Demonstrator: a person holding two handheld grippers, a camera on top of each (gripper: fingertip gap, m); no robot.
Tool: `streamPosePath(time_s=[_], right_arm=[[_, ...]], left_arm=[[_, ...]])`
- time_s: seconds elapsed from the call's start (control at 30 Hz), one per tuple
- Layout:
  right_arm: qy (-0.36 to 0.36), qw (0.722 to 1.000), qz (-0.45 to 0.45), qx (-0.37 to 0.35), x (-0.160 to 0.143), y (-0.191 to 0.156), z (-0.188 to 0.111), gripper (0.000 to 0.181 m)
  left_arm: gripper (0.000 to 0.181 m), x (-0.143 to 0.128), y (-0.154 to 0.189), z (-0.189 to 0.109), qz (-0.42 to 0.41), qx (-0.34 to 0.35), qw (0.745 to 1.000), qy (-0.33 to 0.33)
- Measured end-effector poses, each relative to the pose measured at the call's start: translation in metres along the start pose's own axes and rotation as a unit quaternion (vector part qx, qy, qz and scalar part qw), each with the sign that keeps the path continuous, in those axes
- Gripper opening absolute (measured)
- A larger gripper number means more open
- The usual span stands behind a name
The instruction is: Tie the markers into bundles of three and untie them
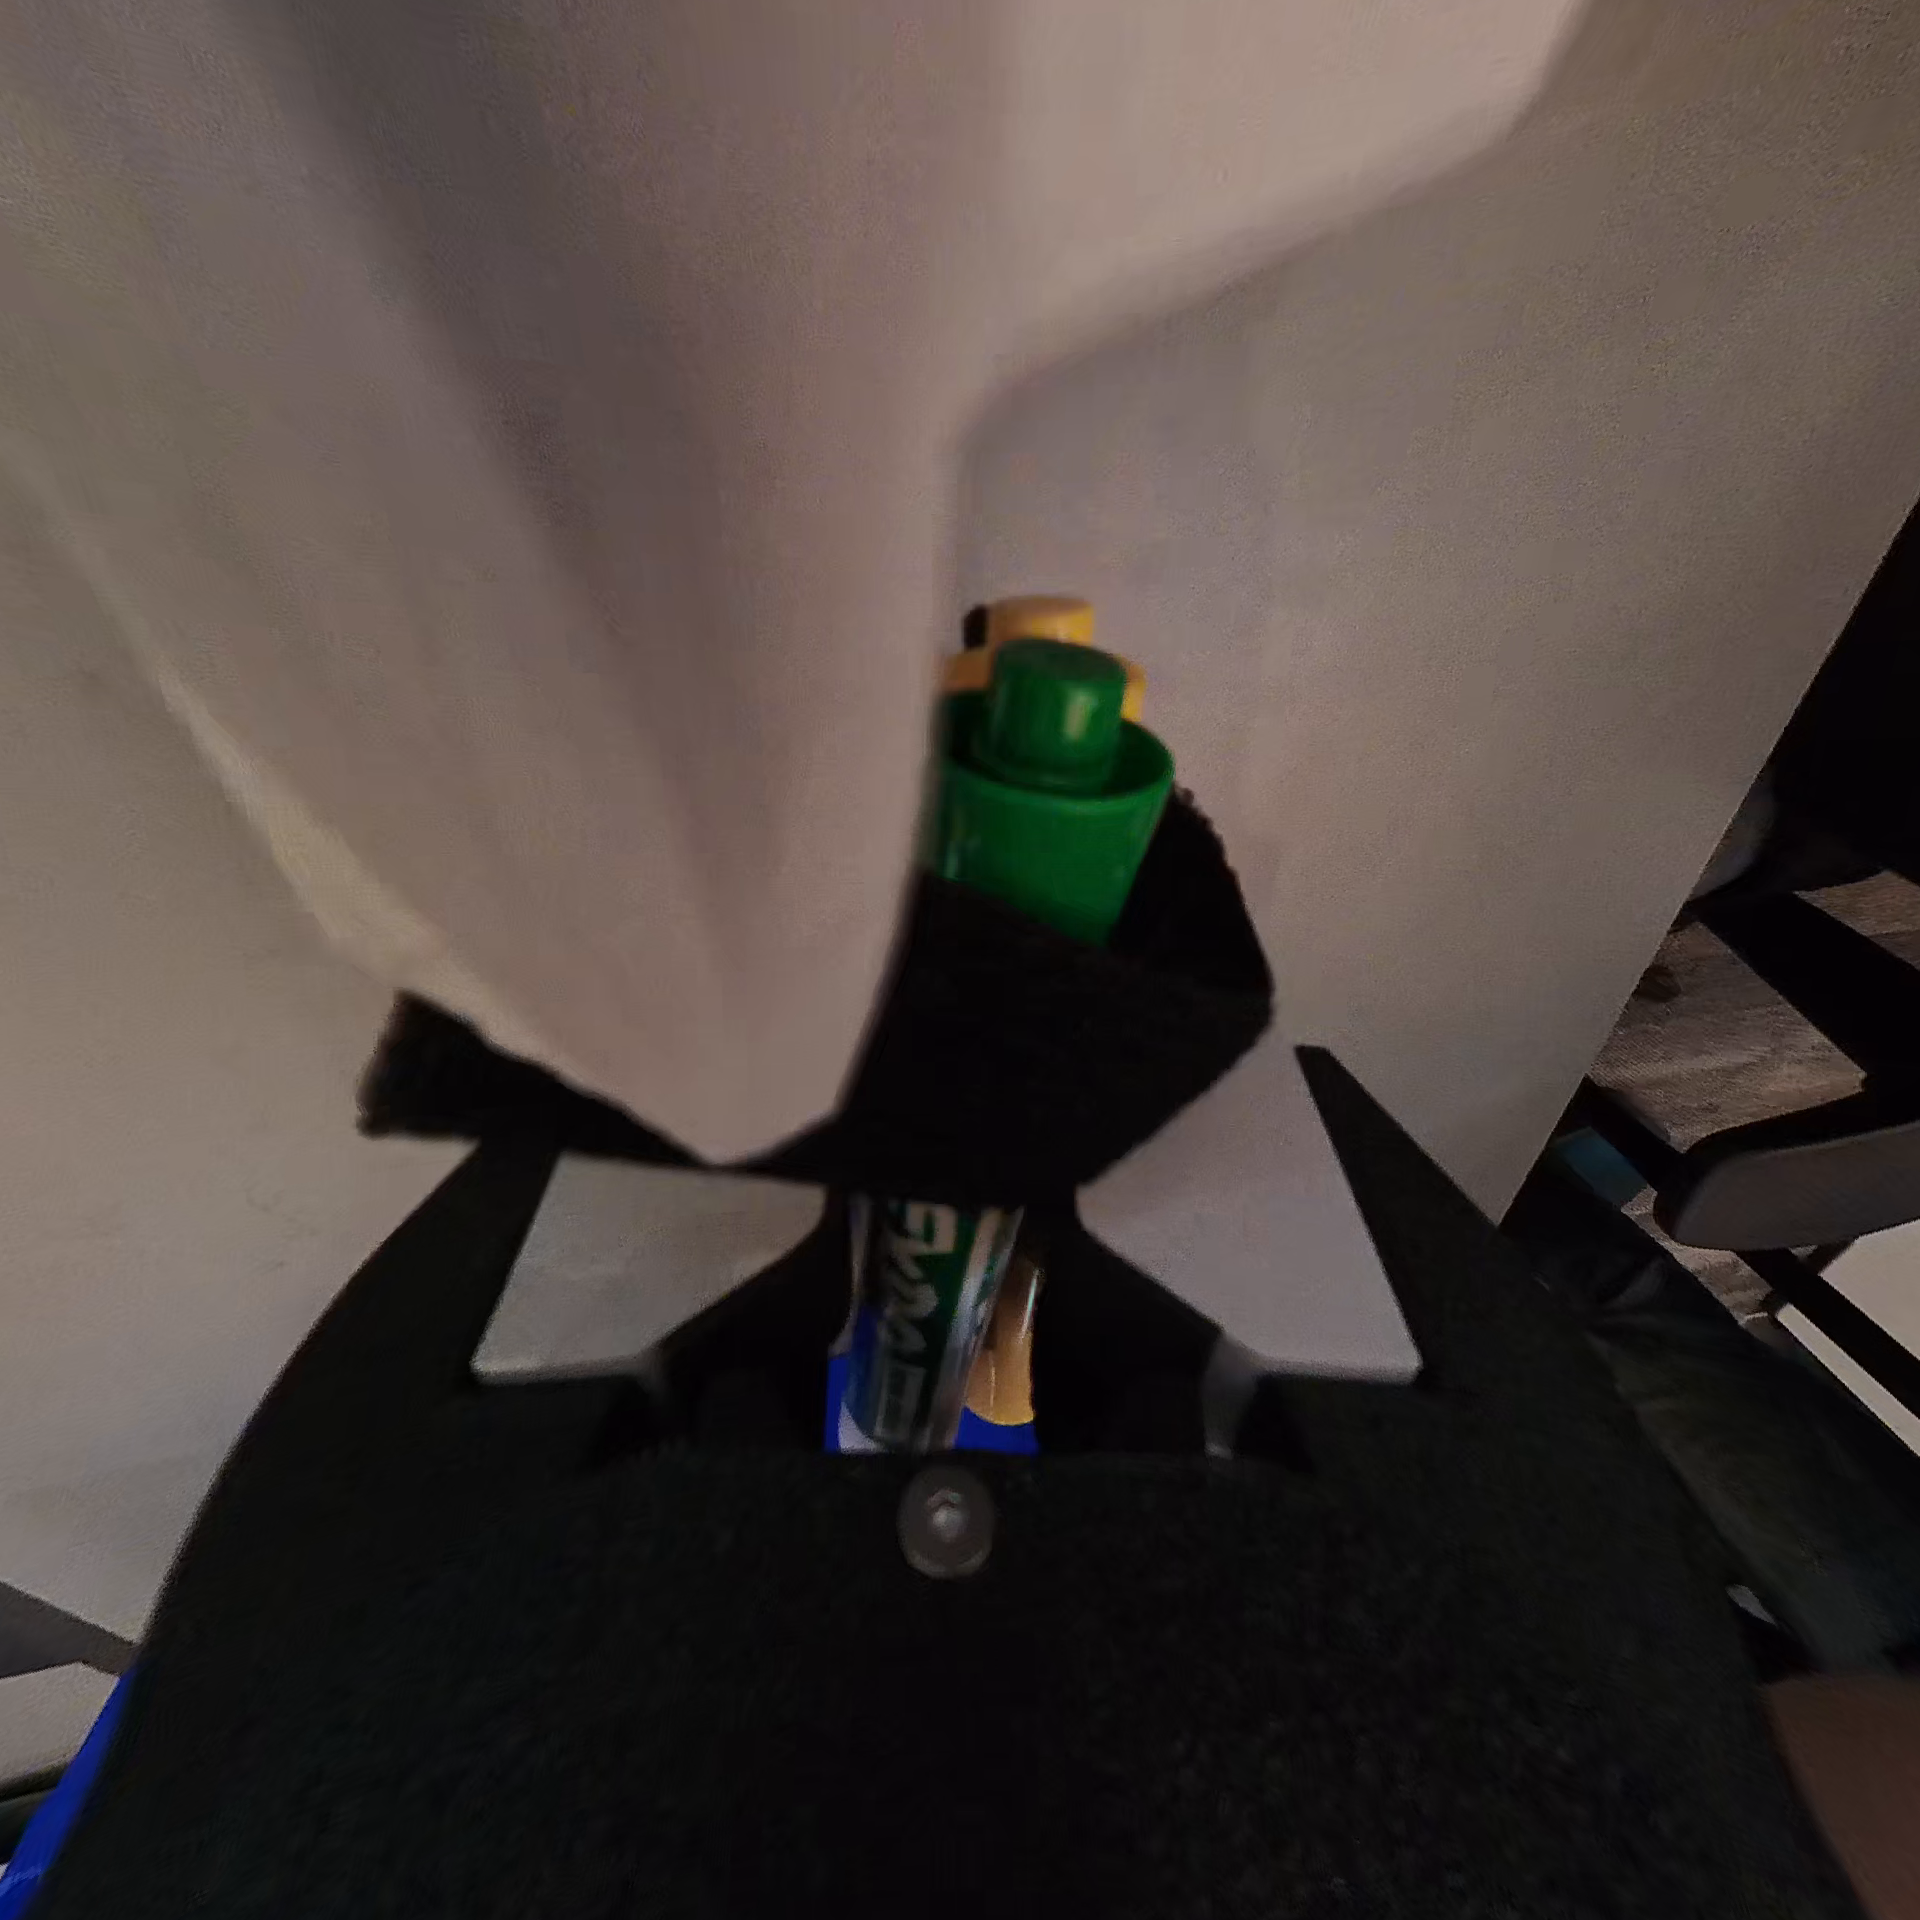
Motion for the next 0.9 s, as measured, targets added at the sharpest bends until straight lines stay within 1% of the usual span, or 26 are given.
streamPosePath(time_s=[0.07,0.17,0.2,0.5,0.6,0.77,0.9], right_arm=[[0.000,1.000,0.009,0.008,0.003,0.003,0.000,0.002],[-0.014,1.000,0.020,0.006,0.005,0.009,0.004,0.002],[-0.015,1.000,0.026,0.006,0.007,0.011,0.005,0.002],[-0.051,0.994,0.094,0.014,0.008,0.027,0.010,0.005],[-0.059,0.993,0.104,0.015,0.007,0.029,0.010,0.008],[-0.054,0.992,0.115,0.012,0.010,0.031,0.010,0.021],[-0.048,0.992,0.120,0.011,0.011,0.033,0.009,0.027]], left_arm=[[0.042,0.003,0.002,-0.002,0.004,0.002,1.000,0.004],[0.075,0.006,0.003,-0.003,0.009,0.003,1.000,0.004],[0.041,0.007,0.003,-0.004,0.009,0.004,1.000,0.003],[0.040,0.010,0.001,-0.004,0.012,-0.003,1.000,0.010],[0.040,0.010,0.001,-0.004,0.014,-0.006,1.000,0.016],[0.040,0.010,0.000,-0.004,0.014,-0.009,1.000,0.018],[0.040,0.010,0.000,-0.003,0.013,-0.014,1.000,0.017]])
Point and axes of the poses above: each gripper's, where its closed fingertips meet, z out along the fingers, x out of its top, y = z × x across the jaws, the point moved 4 cm from there along -z, back along the fingers, and after that the axes turned 11 degrees about -x, right-handed, at the moved point
